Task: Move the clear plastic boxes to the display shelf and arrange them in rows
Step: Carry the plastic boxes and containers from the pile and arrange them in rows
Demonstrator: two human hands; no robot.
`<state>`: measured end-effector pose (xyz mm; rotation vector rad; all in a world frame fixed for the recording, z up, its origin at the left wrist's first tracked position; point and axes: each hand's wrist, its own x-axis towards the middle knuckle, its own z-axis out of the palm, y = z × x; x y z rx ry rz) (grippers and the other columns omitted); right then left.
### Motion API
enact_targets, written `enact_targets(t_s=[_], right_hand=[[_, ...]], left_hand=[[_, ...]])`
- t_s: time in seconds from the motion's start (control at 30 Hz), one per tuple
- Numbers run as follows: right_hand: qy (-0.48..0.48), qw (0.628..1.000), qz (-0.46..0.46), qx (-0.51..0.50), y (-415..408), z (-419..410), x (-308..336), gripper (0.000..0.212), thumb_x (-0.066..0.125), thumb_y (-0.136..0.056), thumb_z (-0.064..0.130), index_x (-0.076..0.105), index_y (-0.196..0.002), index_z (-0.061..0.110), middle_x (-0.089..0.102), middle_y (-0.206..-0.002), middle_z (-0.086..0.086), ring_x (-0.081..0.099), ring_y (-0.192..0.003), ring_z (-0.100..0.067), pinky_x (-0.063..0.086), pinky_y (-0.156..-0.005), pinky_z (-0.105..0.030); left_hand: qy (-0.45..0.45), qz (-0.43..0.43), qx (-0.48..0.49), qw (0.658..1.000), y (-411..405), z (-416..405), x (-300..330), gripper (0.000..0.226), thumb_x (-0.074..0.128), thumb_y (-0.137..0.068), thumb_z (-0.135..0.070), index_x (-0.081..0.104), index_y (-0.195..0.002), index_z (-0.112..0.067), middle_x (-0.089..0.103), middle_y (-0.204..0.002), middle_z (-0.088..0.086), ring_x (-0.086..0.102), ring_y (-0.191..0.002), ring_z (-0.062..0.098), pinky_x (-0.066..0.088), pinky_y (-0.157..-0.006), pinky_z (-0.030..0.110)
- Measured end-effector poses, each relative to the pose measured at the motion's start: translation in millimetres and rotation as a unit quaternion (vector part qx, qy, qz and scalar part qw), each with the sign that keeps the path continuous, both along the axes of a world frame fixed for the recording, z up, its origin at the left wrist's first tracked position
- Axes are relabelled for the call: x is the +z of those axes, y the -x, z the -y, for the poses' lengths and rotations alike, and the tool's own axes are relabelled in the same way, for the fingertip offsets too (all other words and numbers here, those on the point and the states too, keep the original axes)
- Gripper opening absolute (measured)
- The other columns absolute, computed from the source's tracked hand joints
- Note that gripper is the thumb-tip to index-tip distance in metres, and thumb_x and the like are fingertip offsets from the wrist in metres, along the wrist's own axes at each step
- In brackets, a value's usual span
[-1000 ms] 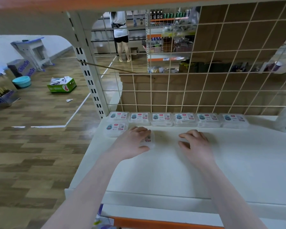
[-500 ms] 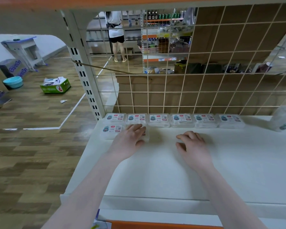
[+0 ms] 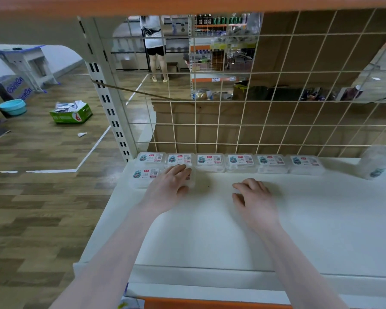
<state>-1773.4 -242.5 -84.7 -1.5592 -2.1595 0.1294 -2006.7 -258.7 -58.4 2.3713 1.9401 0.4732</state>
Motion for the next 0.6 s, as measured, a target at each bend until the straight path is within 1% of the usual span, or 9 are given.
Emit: enact_targets(t_s=[0.1,0.17,0.23,0.3,0.33,0.4,0.43,0.53,0.6], right_hand=[[-0.021,1.0,-0.002,0.004,-0.3,0.9,-2.6,0.016,0.071,-0.072,0.008,0.069,-0.088,0.01,0.061,-0.083,-0.007,0.058,-0.075,-0.031,0.05,-0.064,-0.036],[-0.034,0.999,0.007,0.009,-0.2,1.5,-2.7,0.012,0.067,-0.071,0.01,0.068,-0.083,0.01,0.06,-0.079,-0.006,0.058,-0.07,-0.03,0.05,-0.059,-0.034],[-0.036,0.999,0.012,0.009,0.3,2.0,-1.9,0.014,0.059,-0.07,0.015,0.068,-0.08,0.01,0.059,-0.076,-0.006,0.058,-0.067,-0.029,0.05,-0.056,-0.033],[-0.032,0.999,0.018,0.01,1.2,2.5,-1.7,0.014,0.06,-0.069,0.014,0.068,-0.08,0.01,0.059,-0.076,-0.007,0.058,-0.067,-0.03,0.05,-0.056,-0.033],[-0.029,0.999,0.021,0.013,1.6,2.9,-2.5,0.013,0.065,-0.068,0.012,0.067,-0.081,0.009,0.06,-0.076,-0.007,0.058,-0.067,-0.03,0.05,-0.056,-0.033],[-0.015,0.999,0.025,0.016,1.8,3.6,-3.8,0.019,0.075,-0.064,0.008,0.067,-0.081,0.009,0.06,-0.077,-0.008,0.059,-0.068,-0.03,0.05,-0.058,-0.032],[-0.013,0.999,0.026,0.018,1.5,3.4,-3.8,0.022,0.077,-0.062,0.008,0.067,-0.082,0.009,0.06,-0.077,-0.008,0.059,-0.069,-0.029,0.049,-0.058,-0.031],[-0.009,0.999,0.027,0.018,0.1,3.4,-4.1,0.021,0.076,-0.063,0.008,0.066,-0.082,0.009,0.059,-0.078,-0.008,0.059,-0.07,-0.029,0.049,-0.059,-0.03],[0.0,0.999,0.031,0.022,-1.1,5.8,-1.9,0.017,0.073,-0.068,0.009,0.066,-0.083,0.008,0.059,-0.079,-0.009,0.058,-0.073,-0.03,0.048,-0.062,-0.032]], left_hand=[[0.004,0.002,0.012,1.0,-2.8,-0.2,2.3,0.043,0.057,-0.087,-0.015,0.052,-0.129,-0.013,0.047,-0.138,0.002,0.042,-0.127,0.024,0.038,-0.094,0.031],[0.009,0.004,0.026,1.0,-6.2,0.2,4.6,0.045,0.058,-0.086,-0.016,0.052,-0.131,-0.013,0.047,-0.139,0.003,0.042,-0.128,0.023,0.038,-0.095,0.03],[0.018,-0.005,0.042,0.999,-8.6,0.6,6.8,0.049,0.057,-0.086,-0.019,0.049,-0.134,-0.017,0.044,-0.142,0.0,0.038,-0.131,0.021,0.037,-0.096,0.029],[0.025,-0.011,0.051,0.998,-10.4,1.1,8.2,0.052,0.058,-0.086,-0.021,0.046,-0.136,-0.019,0.042,-0.144,-0.001,0.036,-0.133,0.019,0.036,-0.096,0.028],[0.029,-0.01,0.056,0.998,-11.0,1.3,8.8,0.053,0.058,-0.086,-0.021,0.046,-0.137,-0.019,0.041,-0.144,-0.002,0.036,-0.133,0.019,0.036,-0.096,0.028],[0.029,-0.008,0.064,0.997,-13.4,3.0,10.3,0.053,0.059,-0.085,-0.023,0.048,-0.136,-0.017,0.043,-0.143,0.0,0.038,-0.132,0.02,0.036,-0.096,0.029],[0.021,-0.008,0.067,0.998,-15.5,4.6,10.6,0.052,0.057,-0.082,-0.025,0.051,-0.133,-0.015,0.046,-0.14,0.004,0.041,-0.13,0.023,0.038,-0.095,0.03],[-0.002,-0.002,0.078,0.997,-23.2,11.5,7.0,0.061,0.041,-0.072,-0.039,0.061,-0.12,-0.008,0.054,-0.13,0.013,0.048,-0.123,0.032,0.042,-0.096,0.04],[0.002,-0.018,0.089,0.996,-27.1,19.1,2.3,0.066,0.036,-0.071,-0.044,0.061,-0.12,-0.007,0.054,-0.131,0.015,0.046,-0.124,0.034,0.04,-0.1,0.042]])
